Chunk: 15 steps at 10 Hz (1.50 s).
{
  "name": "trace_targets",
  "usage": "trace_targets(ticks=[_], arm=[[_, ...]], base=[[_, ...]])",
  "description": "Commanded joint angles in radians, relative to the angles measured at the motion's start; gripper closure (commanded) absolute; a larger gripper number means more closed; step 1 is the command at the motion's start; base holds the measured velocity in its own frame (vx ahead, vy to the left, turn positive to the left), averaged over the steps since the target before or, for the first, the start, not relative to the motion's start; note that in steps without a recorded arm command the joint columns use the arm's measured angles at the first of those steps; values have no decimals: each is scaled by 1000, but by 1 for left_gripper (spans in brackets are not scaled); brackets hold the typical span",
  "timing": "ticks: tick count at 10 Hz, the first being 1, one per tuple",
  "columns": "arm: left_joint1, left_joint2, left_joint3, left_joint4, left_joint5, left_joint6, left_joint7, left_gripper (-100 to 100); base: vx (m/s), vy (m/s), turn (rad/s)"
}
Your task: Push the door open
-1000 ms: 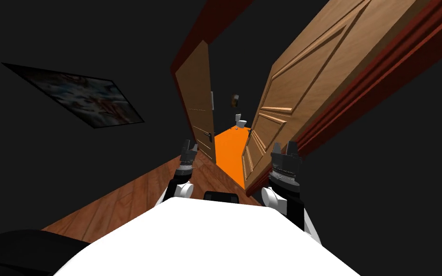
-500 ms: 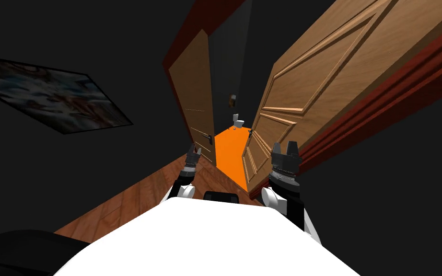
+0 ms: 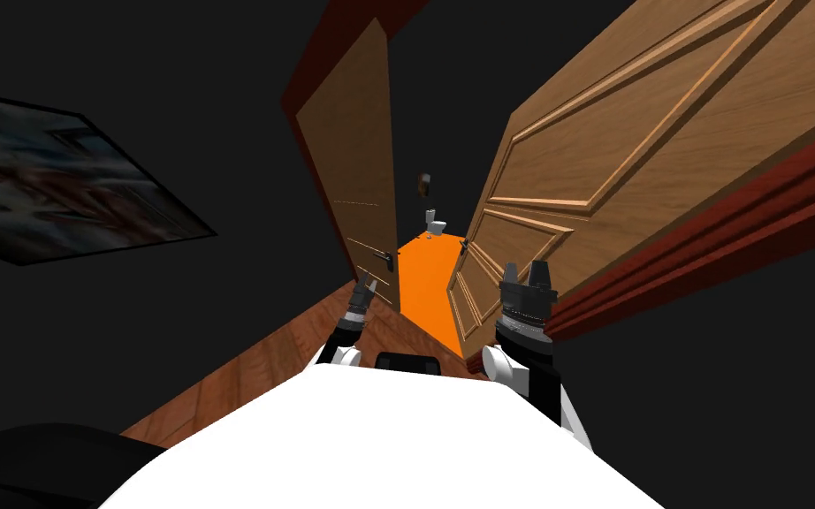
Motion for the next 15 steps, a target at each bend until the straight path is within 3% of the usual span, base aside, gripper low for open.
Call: trace_targets(ticks=[1,7,15], arm=[[-6,2,-12,29,-1,-1,-2,-100],[-6,40,-69,129,4,27,2,-100],[-7,78,-130,236,9,57,7,-100]], base=[[71,93,-68],[113,170,-131],[125,178,-104]])
